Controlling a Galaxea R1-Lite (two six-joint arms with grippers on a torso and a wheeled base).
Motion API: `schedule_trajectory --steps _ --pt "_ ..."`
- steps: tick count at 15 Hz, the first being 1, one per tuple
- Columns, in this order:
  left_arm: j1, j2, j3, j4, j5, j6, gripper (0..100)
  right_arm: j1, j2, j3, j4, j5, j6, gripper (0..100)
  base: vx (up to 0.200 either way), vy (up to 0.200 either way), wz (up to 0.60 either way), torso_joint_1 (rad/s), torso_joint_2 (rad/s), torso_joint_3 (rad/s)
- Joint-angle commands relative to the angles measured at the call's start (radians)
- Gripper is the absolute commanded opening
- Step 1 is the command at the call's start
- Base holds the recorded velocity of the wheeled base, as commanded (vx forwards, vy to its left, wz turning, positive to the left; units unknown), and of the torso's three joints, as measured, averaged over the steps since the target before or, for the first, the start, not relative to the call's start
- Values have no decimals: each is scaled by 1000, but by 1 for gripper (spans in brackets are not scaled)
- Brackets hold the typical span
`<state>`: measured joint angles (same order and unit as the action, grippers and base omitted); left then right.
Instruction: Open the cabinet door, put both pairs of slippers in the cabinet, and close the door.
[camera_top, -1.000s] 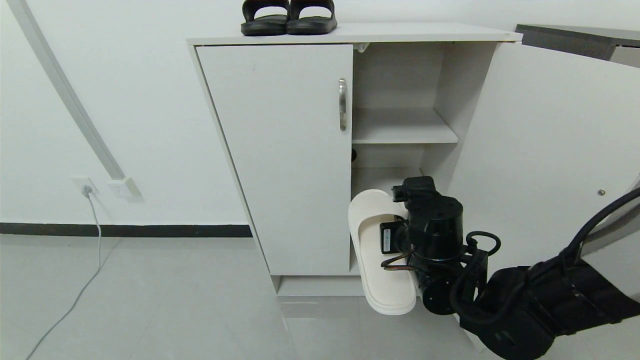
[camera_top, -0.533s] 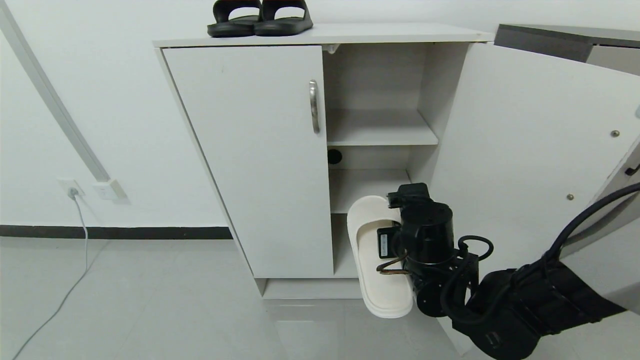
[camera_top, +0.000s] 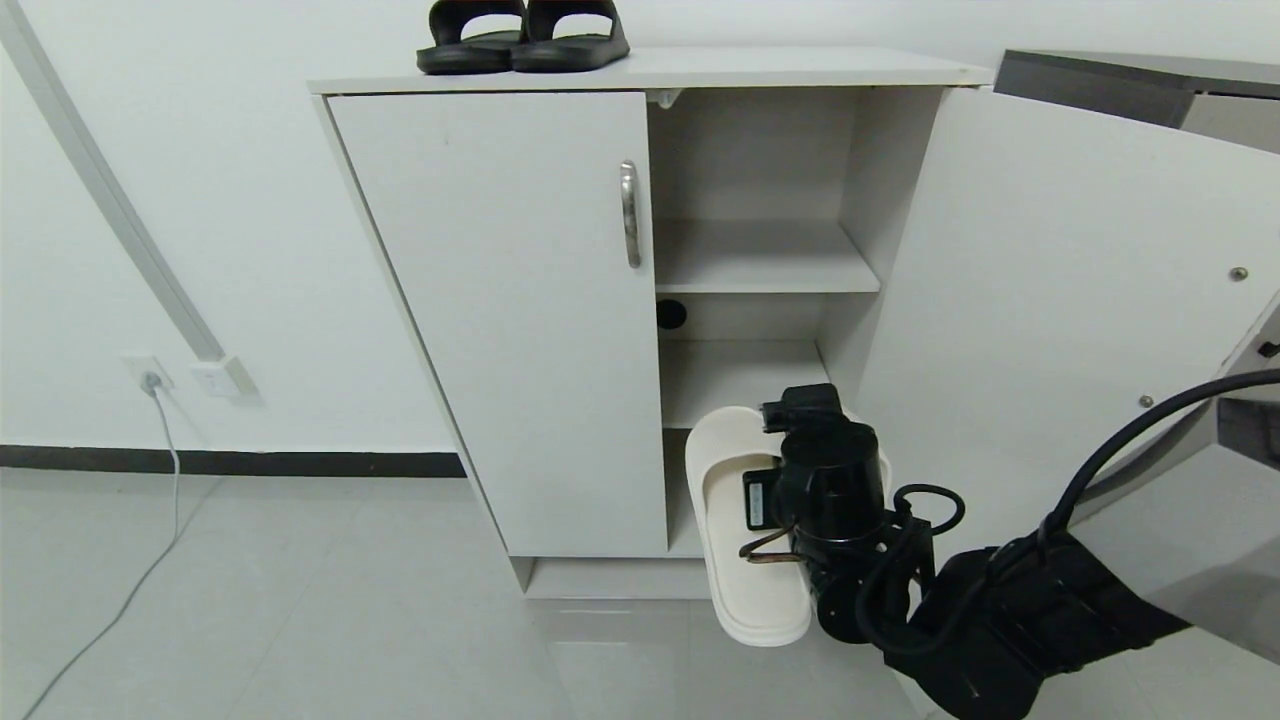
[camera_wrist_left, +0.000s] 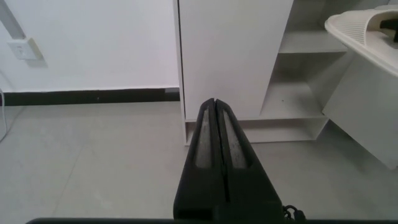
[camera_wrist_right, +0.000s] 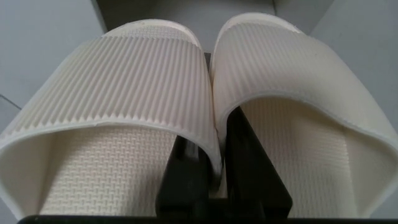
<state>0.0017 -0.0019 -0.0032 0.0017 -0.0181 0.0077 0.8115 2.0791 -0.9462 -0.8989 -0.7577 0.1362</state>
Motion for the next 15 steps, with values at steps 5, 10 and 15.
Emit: schedule_trajectory --steps 5,10,15 --pt "1 2 0 1 -2 2 0 -5 25 -6 0 6 2 0 0 0 0 0 0 0" --pt "0 2 2 1 -2 3 0 -5 30 -6 0 9 2 0 0 0 0 0 1 -19" --pt "0 2 2 1 -2 3 0 -5 36 -5 0 11 3 0 0 0 0 3 0 -187"
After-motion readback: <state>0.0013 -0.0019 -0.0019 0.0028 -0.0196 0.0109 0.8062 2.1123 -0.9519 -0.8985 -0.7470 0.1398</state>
